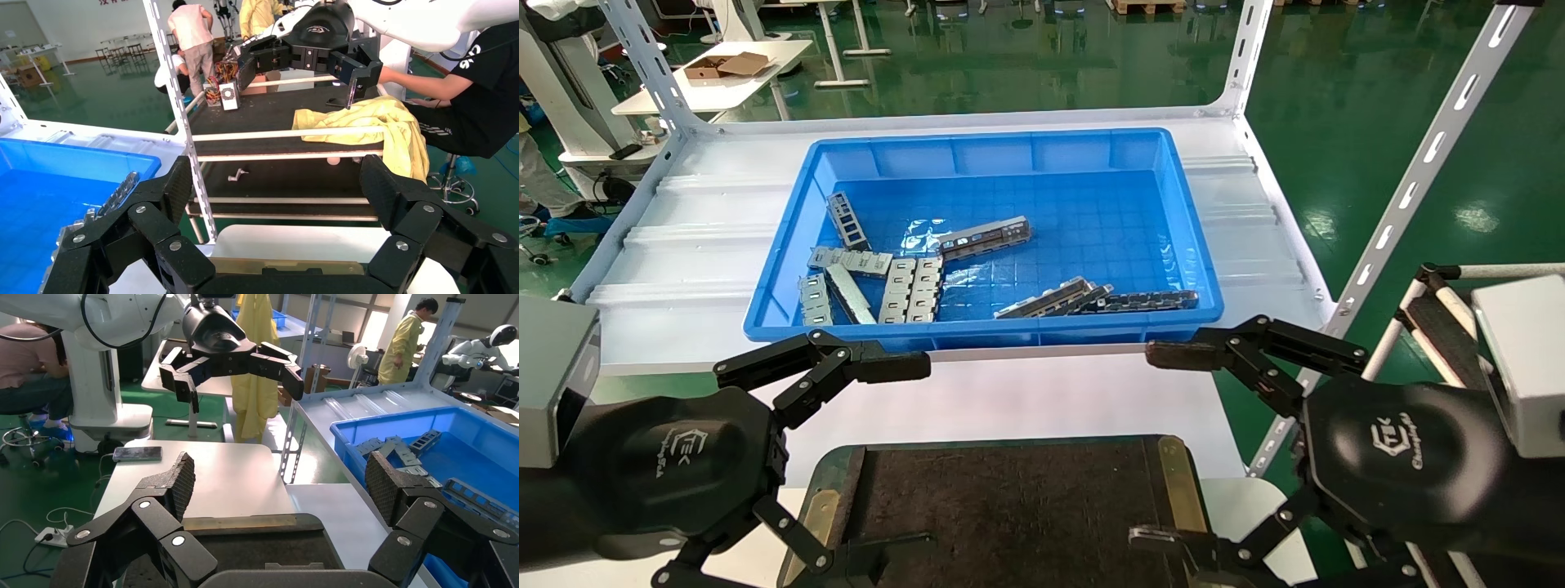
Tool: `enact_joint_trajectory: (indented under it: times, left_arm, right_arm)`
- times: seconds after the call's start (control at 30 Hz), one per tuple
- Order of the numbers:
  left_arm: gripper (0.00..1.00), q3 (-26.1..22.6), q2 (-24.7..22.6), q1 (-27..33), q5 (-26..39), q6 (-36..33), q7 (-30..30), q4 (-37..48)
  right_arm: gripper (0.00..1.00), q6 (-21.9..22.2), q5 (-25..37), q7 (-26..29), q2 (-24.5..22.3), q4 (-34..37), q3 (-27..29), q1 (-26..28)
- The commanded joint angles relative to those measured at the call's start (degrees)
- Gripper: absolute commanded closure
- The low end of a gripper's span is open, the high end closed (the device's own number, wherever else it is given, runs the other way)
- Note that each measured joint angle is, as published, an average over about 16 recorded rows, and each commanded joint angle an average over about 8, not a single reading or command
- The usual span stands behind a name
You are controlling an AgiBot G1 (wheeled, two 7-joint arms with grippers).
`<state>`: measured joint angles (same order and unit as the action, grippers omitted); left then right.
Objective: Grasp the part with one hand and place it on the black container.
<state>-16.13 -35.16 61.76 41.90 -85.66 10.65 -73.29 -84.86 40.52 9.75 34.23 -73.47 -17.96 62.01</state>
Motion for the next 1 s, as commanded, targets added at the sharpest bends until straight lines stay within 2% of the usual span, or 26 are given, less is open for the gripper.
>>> enact_joint_trajectory:
  times: [0.03, 1.0]
  left_arm:
    - [0.0, 0.0, 0.0, 0.0, 0.0, 0.0, 0.0, 0.0]
    - [0.0, 0.0, 0.0, 0.0, 0.0, 0.0, 0.0, 0.0]
  right_arm:
    - [0.0, 0.0, 0.0, 0.0, 0.0, 0.0, 0.0, 0.0]
    - [0.0, 0.0, 0.0, 0.0, 0.0, 0.0, 0.0, 0.0]
